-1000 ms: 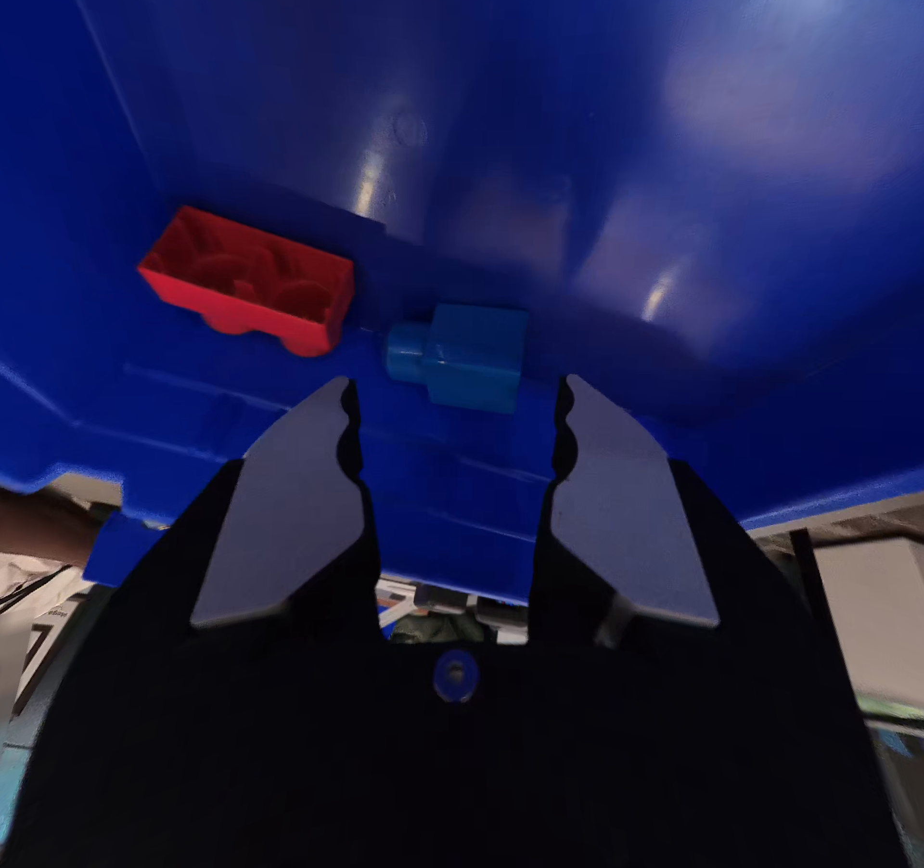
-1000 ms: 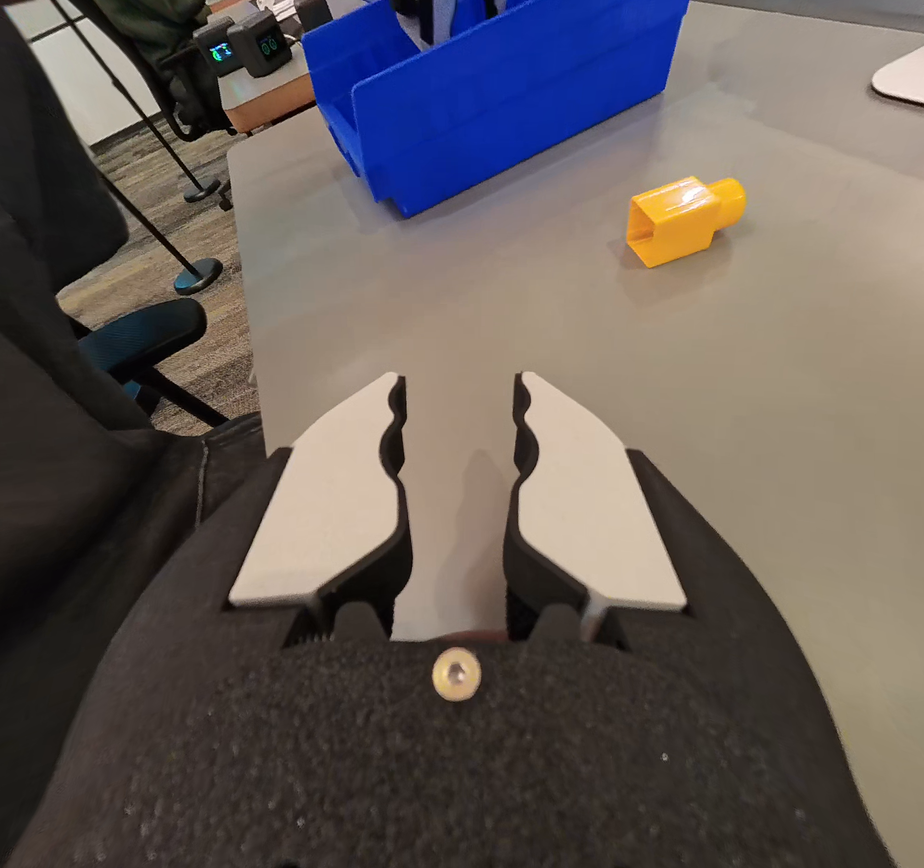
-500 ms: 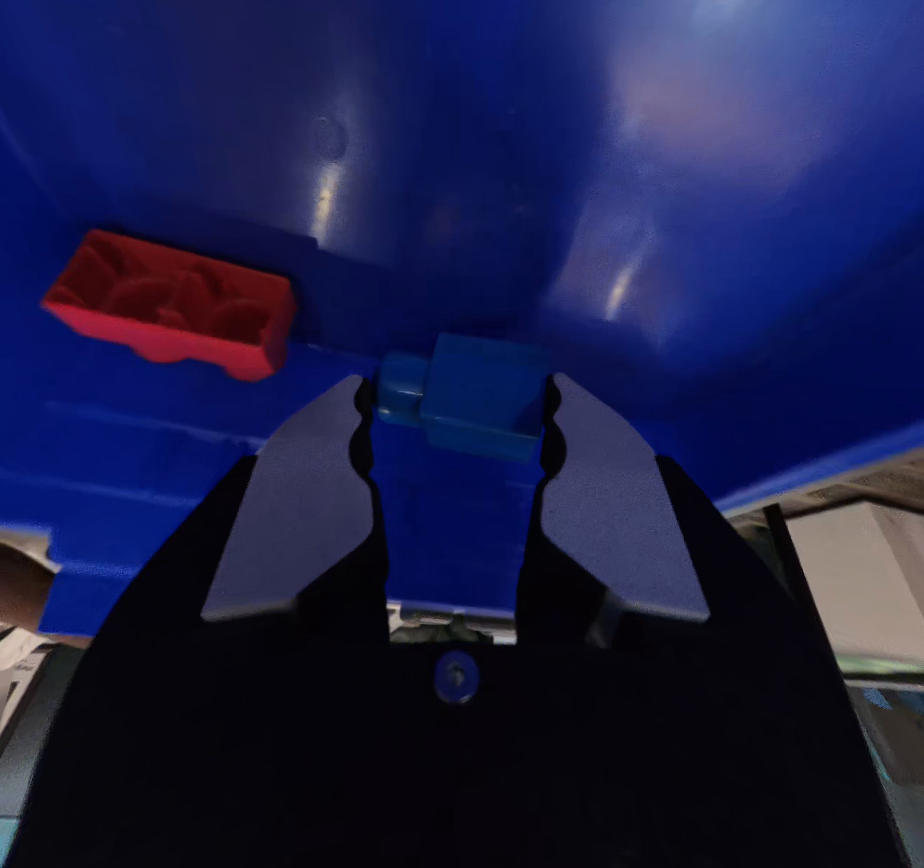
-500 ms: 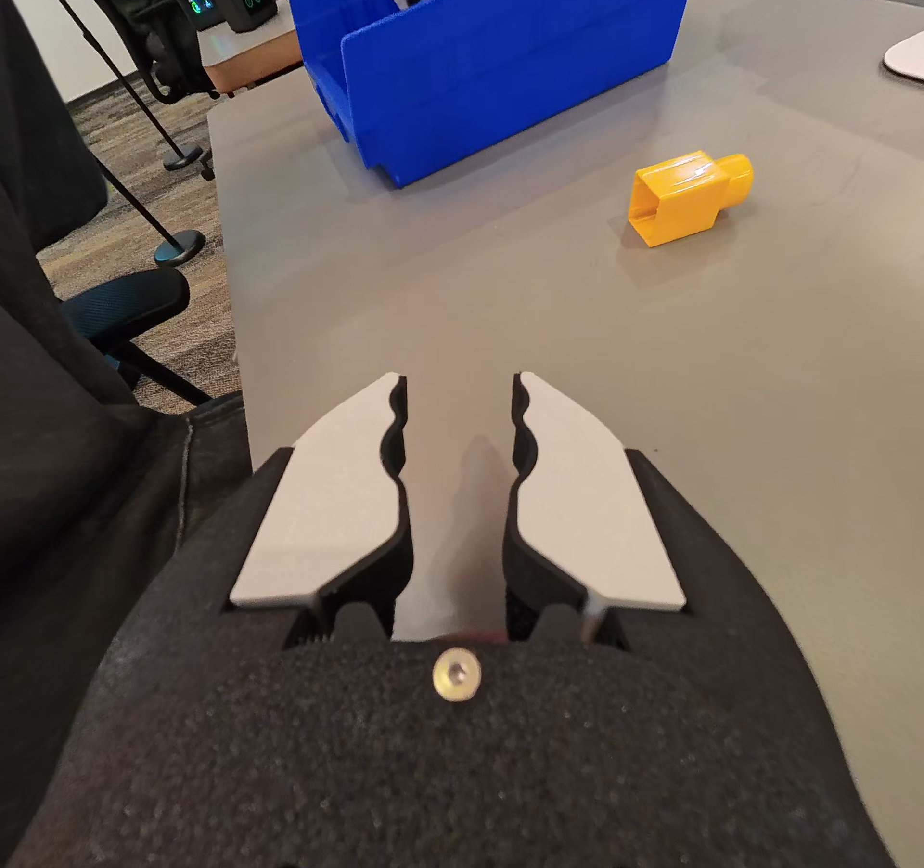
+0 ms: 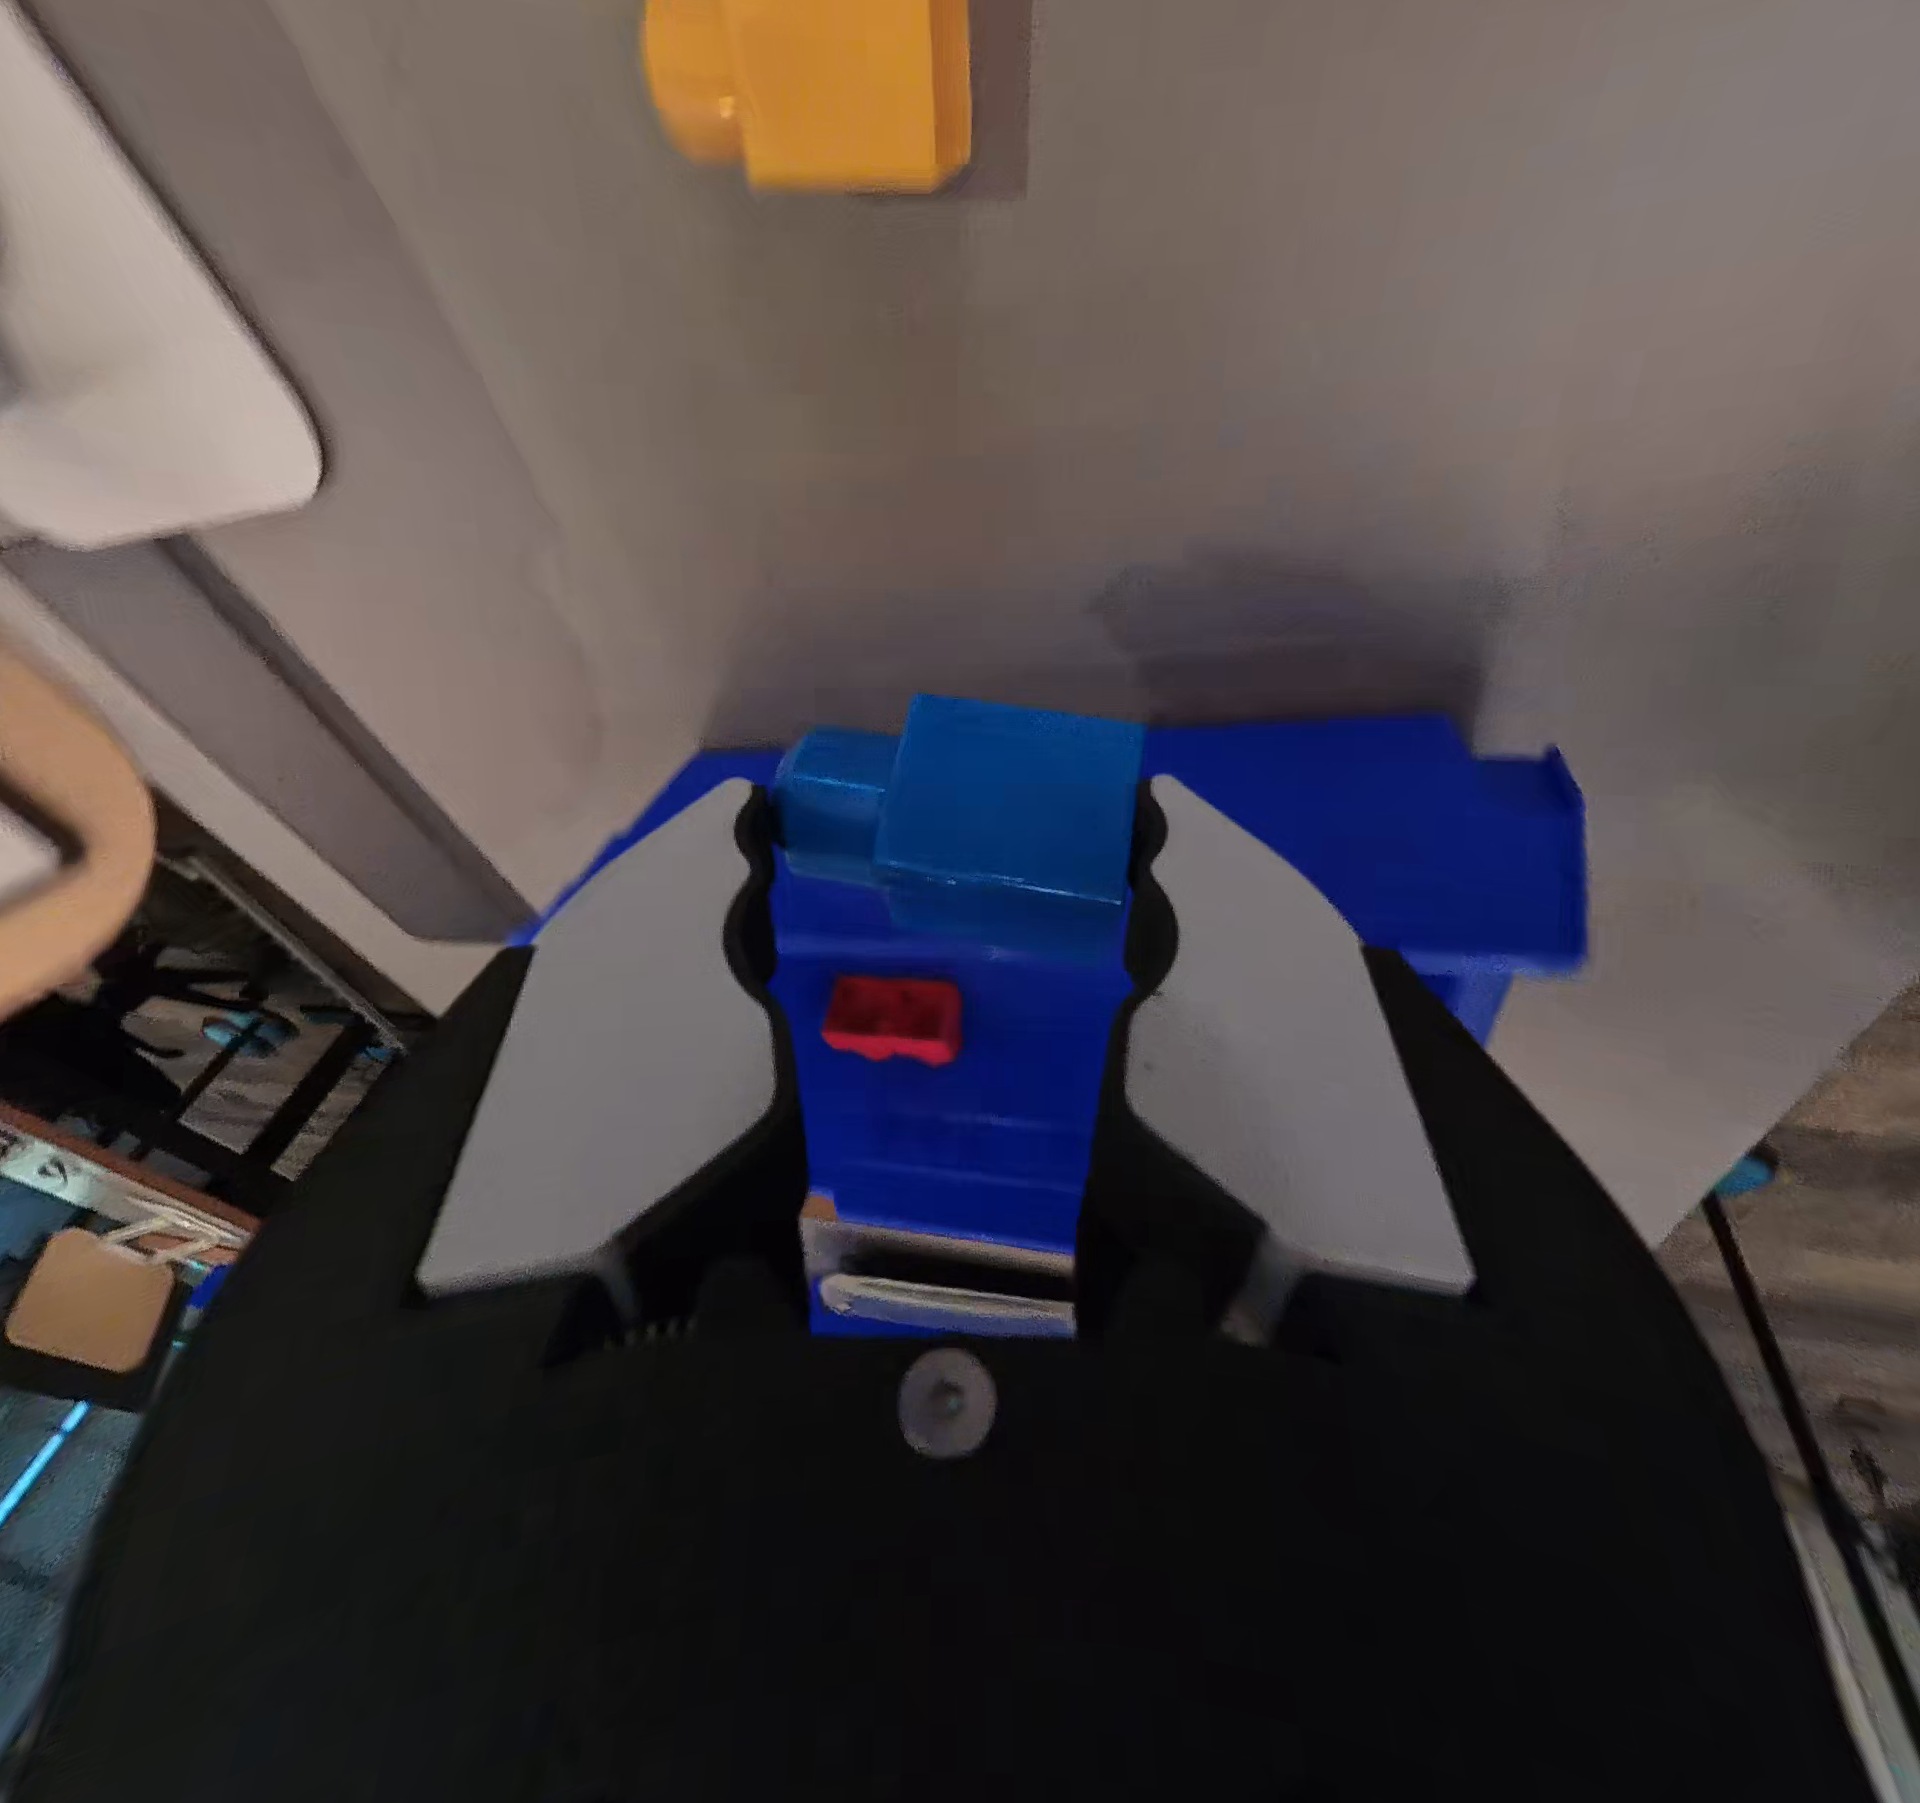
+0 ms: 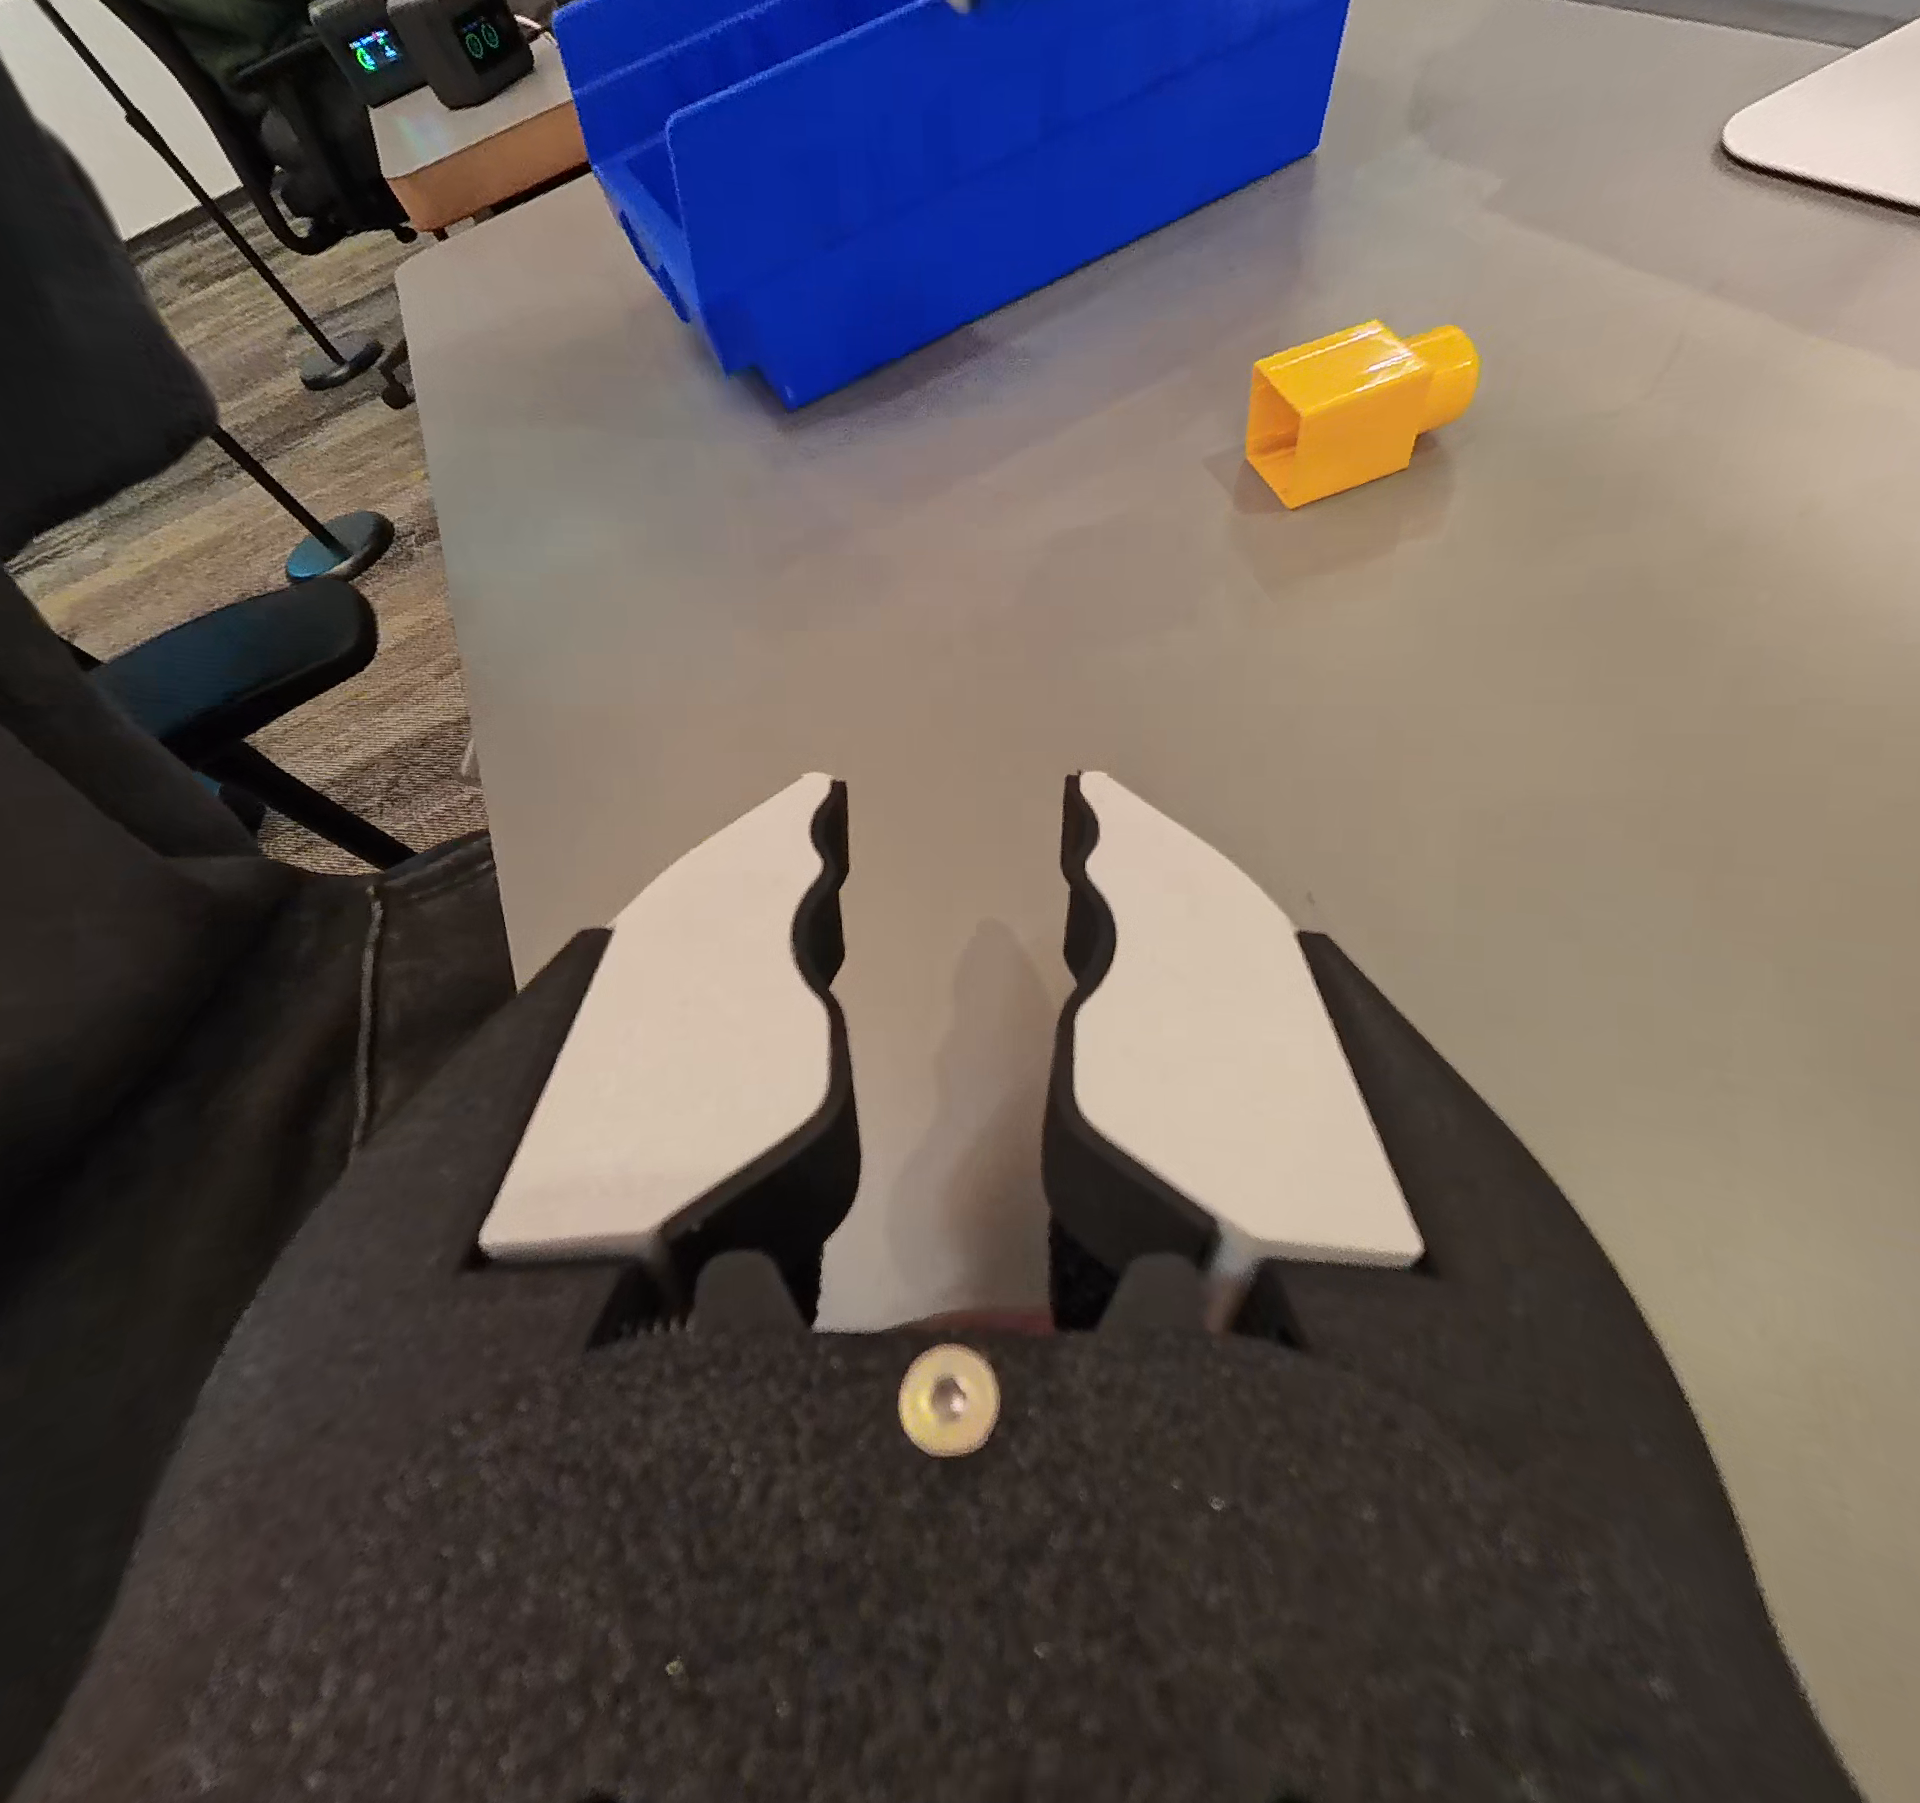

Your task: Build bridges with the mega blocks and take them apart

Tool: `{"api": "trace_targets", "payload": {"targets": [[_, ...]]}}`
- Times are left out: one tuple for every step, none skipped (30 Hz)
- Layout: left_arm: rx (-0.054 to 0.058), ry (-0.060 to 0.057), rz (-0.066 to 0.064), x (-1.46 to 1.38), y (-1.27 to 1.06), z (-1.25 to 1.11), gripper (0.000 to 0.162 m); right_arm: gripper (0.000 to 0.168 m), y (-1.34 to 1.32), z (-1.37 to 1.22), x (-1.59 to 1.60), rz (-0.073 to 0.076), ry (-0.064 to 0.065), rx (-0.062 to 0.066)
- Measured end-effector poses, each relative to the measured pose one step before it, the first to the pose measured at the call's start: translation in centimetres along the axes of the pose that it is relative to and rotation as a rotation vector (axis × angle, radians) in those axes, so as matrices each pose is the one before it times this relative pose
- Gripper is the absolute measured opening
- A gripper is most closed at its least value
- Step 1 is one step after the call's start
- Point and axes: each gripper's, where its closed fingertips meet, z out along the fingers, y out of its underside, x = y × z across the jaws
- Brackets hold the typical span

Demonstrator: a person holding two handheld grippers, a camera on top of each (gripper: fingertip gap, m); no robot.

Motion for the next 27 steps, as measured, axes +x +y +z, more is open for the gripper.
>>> {"api": "trace_targets", "payload": {"targets": [[-0.0156, 0.0169, 0.0232, -0.367, -1.213, 1.193, 0.066, 0.039, 0.096, -0.062, 0.008, 0.0018, 0.0036, -0.0005], [-0.0161, 0.0124, 0.0178, -0.473, -1.038, 1.193, 0.065, 0.039, 0.119, -0.057, 0.017, 0.001, 0.0035, -0.0009], [-0.0179, 0.0156, 0.0145, -0.39, -0.824, 1.156, 0.065, 0.039, 0.152, -0.06, -0.027, -0.0005, 0.0031, -0.0041], [-0.0205, 0.0107, 0.0138, -0.436, -0.609, 1.056, 0.065, 0.039, 0.165, -0.071, -0.017, -0.0025, 0.0047, -0.0031], [-0.0166, 0.0025, 0.0106, -0.527, -0.485, 0.92, 0.065, 0.039, 0.167, -0.104, -0.007, -0.0034, 0.0073, -0.0021], [-0.01, 0.01, 0.0053, -0.365, -0.454, 0.78, 0.066, 0.039, 0.168, -0.096, -0.041, -0.0023, 0.0051, -0.0015], [-0.0035, 0.0144, 0.0031, -0.231, -0.435, 0.63, 0.065, 0.039, 0.193, -0.079, -0.082, -0.0006, 0.0022, -0.0029], [-0.0001, 0.0127, 0.003, -0.17, -0.414, 0.487, 0.066, 0.039, 0.158, -0.074, -0.077, 0.0007, 0.0014, -0.0024], [-0.0009, 0.0113, 0.003, -0.102, -0.35, 0.369, 0.066, 0.039, 0.115, -0.065, -0.112, 0.0005, 0.0001, -0.0013], [-0.0019, 0.0049, 0.0041, -0.107, -0.294, 0.258, 0.066, 0.039, 0.07, -0.068, -0.137, -0.001, -0.0005, -0.0005], [-0.0025, -0.0017, 0.006, -0.129, -0.296, 0.178, 0.066, 0.039, 0.053, -0.084, -0.131, -0.0026, 0.0005, 0.0], [-0.0029, -0.0003, 0.0074, -0.052, -0.292, 0.135, 0.066, 0.039, 0.037, -0.079, -0.113, -0.0037, 0.0022, -0.0008], [-0.0061, 0.0031, 0.0065, 0.016, -0.238, 0.146, 0.065, 0.039, 0.026, -0.082, -0.097, -0.0035, 0.002, -0.0011], [-0.01, -0.0012, 0.0054, -0.055, -0.188, 0.162, 0.065, 0.039, 0.034, -0.071, -0.087, -0.0029, 0.0019, -0.0018], [-0.0103, -0.0077, 0.0075, -0.16, -0.164, 0.175, 0.065, 0.039, 0.008, -0.068, -0.055, -0.003, 0.0034, -0.0006], [-0.0089, -0.0052, 0.0075, -0.139, -0.161, 0.215, 0.065, 0.039, -0.001, -0.066, -0.054, -0.0028, 0.0025, -0.0002], [-0.0094, 0.0024, 0.0032, -0.049, -0.134, 0.233, 0.066, 0.039, -0.005, -0.062, -0.025, -0.0015, 0.0022, -0.0009], [-0.0098, 0.0009, 0.0007, -0.098, -0.113, 0.24, 0.065, 0.039, -0.024, -0.054, -0.009, -0.001, 0.0026, 0.0005], [-0.0073, -0.0038, 0.0012, -0.161, -0.125, 0.222, 0.065, 0.039, -0.047, -0.059, 0.004, -0.0011, 0.0021, 0.0015], [-0.003, -0.0032, -0.0009, -0.14, -0.171, 0.191, 0.065, 0.039, -0.05, -0.05, 0.008, -0.0006, 0.0016, 0.0011], [0.0018, 0.0003, -0.0063, -0.091, -0.206, 0.12, 0.066, 0.039, -0.05, -0.039, 0.011, -0.0001, 0.0003, 0.0013], [0.0085, 0.0065, -0.009, 0.014, -0.293, 0.047, 0.066, 0.039, -0.04, -0.029, 0.013, 0.0001, -0.0007, 0.0017], [0.0188, 0.0068, -0.0096, 0.1, -0.387, -0.046, 0.068, 0.039, -0.011, -0.022, 0.023, 0.0004, -0.0006, 0.0005], [0.0209, 0.0061, -0.0073, 0.188, -0.332, -0.145, 0.074, 0.039, 0.001, -0.006, 0.058, 0.0007, -0.0001, 0.0001], [0.011, 0.0071, -0.003, 0.279, -0.059, -0.281, 0.073, 0.039, 0.013, -0.004, 0.067, 0.002, -0.0017, 0.0003], [0.0017, 0.0034, -0.0014, 0.291, 0.255, -0.396, 0.073, 0.039, 0.031, 0.011, 0.049, 0.0037, -0.0034, -0.0004], [-0.0029, -0.0124, -0.003, 0.088, 0.507, -0.571, 0.074, 0.039, 0.014, 0.005, 0.048, 0.004, -0.0037, 0.0004]]}}
